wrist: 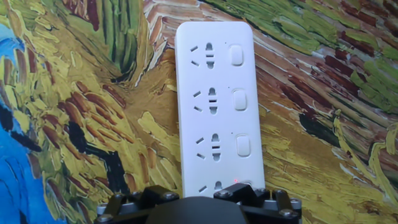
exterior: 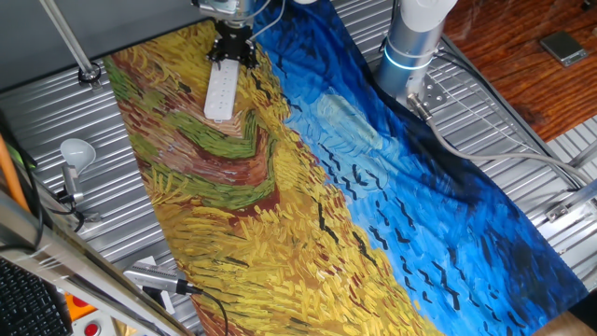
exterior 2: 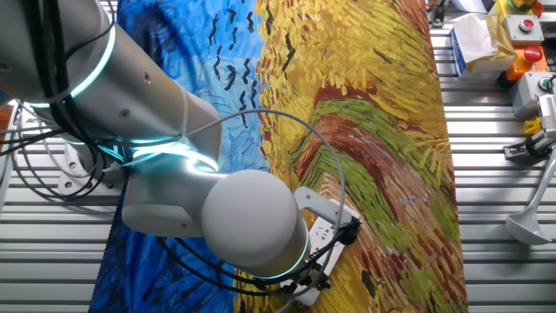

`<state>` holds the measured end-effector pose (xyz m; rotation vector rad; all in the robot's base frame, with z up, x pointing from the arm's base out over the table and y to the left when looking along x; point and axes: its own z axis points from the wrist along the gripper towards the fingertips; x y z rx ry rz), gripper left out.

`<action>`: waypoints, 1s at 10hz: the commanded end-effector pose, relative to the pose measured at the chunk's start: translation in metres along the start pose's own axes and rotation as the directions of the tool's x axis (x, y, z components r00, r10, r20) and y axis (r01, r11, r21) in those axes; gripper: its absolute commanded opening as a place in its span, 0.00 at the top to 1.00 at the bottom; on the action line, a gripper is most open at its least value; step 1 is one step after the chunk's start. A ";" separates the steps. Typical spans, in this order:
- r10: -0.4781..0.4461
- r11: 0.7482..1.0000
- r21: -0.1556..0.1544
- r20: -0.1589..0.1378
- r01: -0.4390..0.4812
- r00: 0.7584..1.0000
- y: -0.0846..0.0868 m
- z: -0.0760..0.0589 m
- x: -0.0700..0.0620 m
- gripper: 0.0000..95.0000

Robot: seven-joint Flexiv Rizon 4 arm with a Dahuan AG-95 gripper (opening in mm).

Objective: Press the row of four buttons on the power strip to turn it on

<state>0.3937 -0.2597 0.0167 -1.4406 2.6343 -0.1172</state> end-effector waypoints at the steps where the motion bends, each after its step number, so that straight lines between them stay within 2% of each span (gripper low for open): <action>1: -0.005 1.000 0.002 -0.003 0.006 1.000 0.003 0.034 0.001 0.20; 4: -0.010 1.000 0.001 -0.005 0.010 1.000 0.002 0.033 0.002 0.20; 7: -0.013 1.000 -0.009 -0.006 0.013 1.000 -0.002 0.021 0.002 0.20; 9: -0.030 0.999 -0.020 -0.009 0.030 1.000 -0.009 -0.002 0.001 0.20; 10: -0.033 0.999 -0.028 -0.015 0.032 0.999 -0.010 -0.010 0.001 0.00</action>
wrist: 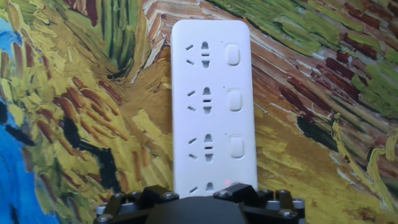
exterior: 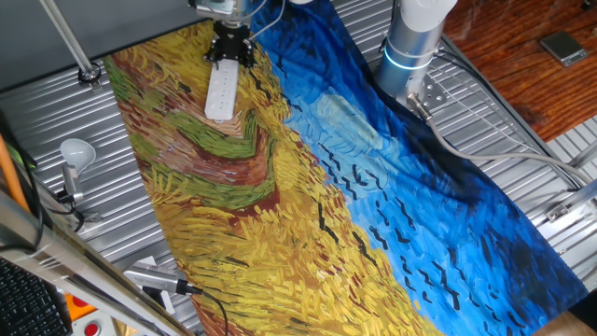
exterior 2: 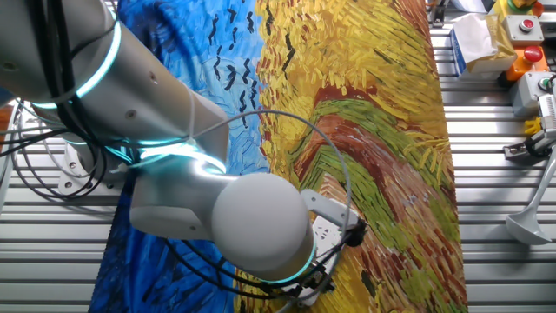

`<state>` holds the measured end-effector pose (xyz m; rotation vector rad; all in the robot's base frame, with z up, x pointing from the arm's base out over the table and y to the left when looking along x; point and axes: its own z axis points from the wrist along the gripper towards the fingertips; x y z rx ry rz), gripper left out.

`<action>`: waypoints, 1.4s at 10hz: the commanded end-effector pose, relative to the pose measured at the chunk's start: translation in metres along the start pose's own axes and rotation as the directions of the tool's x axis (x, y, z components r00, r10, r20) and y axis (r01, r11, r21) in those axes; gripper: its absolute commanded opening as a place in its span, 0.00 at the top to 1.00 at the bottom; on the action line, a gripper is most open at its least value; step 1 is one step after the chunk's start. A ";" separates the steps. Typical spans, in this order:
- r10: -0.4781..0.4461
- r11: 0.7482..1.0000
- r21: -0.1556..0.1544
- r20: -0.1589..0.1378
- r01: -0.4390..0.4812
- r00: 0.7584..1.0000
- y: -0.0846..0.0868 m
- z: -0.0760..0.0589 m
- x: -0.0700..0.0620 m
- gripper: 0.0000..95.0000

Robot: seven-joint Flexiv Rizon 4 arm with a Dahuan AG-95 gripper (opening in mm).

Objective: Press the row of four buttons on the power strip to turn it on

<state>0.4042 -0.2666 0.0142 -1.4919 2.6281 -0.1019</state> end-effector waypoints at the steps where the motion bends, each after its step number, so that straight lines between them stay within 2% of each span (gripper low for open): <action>1: 0.001 1.000 -0.014 -0.009 -0.001 1.000 0.002 -0.020 0.001 0.00; 2: -0.001 1.000 -0.017 -0.006 0.001 1.000 0.001 -0.026 0.001 0.20; 5: 0.003 1.000 -0.027 -0.013 -0.003 1.000 0.001 -0.035 0.001 0.20; 6: 0.008 0.999 -0.033 -0.013 -0.008 1.000 0.003 -0.038 0.001 0.00; 9: 0.015 0.998 -0.056 -0.020 -0.016 1.000 0.008 -0.047 0.003 0.00; 14: 0.012 0.995 -0.098 -0.024 -0.014 1.000 0.012 -0.043 0.005 0.00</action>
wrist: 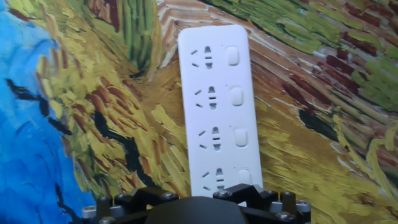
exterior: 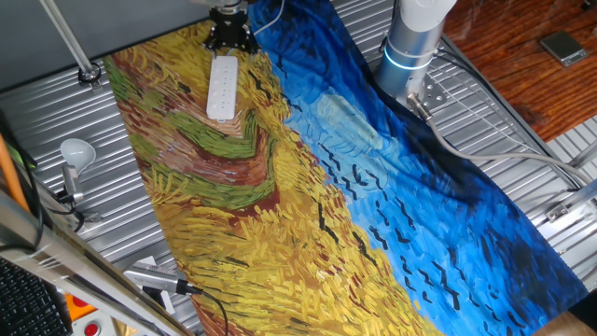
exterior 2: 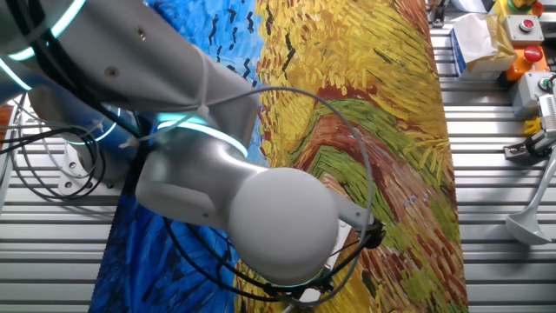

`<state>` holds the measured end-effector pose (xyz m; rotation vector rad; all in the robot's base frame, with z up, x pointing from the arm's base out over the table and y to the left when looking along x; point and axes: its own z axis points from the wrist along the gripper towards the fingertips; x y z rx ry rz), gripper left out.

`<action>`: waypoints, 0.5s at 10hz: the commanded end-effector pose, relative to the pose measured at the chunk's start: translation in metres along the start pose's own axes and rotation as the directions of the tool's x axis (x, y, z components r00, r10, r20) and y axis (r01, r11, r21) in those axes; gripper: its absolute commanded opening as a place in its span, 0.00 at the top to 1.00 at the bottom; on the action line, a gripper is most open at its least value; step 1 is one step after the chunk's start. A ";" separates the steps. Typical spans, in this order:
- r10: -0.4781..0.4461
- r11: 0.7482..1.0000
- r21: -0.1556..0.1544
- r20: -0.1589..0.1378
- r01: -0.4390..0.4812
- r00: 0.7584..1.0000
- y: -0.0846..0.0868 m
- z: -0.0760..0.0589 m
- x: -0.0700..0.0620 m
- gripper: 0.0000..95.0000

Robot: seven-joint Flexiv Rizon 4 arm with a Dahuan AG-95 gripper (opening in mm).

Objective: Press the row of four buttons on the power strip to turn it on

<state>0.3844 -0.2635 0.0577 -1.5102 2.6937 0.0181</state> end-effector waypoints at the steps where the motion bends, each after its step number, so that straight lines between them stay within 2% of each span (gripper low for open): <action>1: -0.005 1.000 0.000 -0.004 0.005 1.000 -0.001 0.008 0.001 0.00; 5: -0.005 1.000 0.000 -0.002 0.005 1.000 -0.001 0.022 0.002 0.00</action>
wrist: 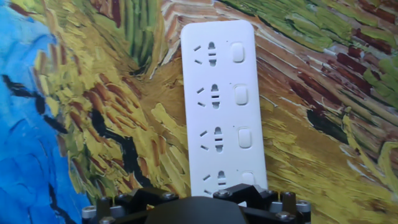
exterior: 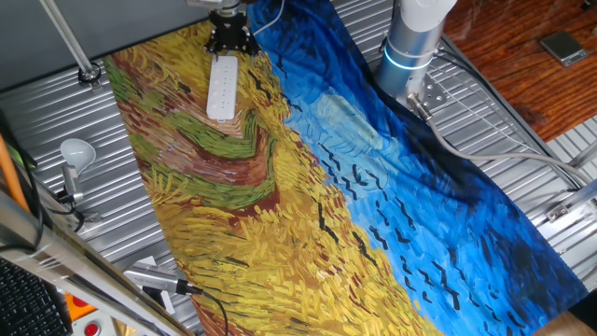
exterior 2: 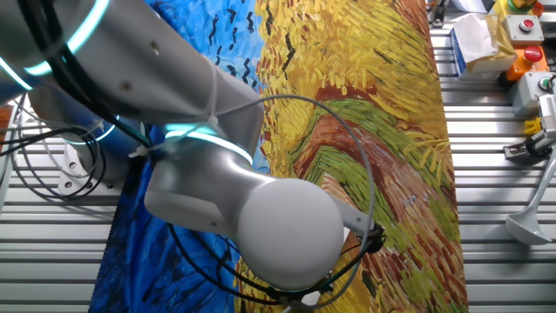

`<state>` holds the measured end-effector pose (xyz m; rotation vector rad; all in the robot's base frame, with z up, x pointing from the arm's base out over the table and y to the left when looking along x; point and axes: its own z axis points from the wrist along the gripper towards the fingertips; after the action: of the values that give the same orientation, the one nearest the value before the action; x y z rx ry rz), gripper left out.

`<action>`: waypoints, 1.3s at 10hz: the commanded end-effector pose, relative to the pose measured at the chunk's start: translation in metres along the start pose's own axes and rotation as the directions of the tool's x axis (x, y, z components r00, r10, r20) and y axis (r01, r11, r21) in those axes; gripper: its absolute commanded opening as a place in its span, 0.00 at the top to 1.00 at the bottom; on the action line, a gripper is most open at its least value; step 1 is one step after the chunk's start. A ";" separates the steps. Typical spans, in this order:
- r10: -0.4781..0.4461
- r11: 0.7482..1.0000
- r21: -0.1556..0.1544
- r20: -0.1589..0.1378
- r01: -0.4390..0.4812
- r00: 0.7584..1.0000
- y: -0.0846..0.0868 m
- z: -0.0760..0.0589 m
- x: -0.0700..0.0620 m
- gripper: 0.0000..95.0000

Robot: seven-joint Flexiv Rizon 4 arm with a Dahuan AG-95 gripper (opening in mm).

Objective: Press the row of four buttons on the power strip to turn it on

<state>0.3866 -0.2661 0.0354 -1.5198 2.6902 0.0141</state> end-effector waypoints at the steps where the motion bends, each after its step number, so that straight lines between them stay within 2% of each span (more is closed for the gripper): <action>1: 0.001 1.000 -0.001 0.002 -0.001 1.000 0.002 0.002 0.000 0.00; 8: 0.006 1.000 0.010 0.008 -0.006 1.000 0.004 0.016 -0.001 0.00; 13: -0.002 1.000 0.029 0.009 0.001 1.000 0.006 0.021 -0.004 0.00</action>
<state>0.3847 -0.2592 0.0163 -1.5096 2.6694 -0.0194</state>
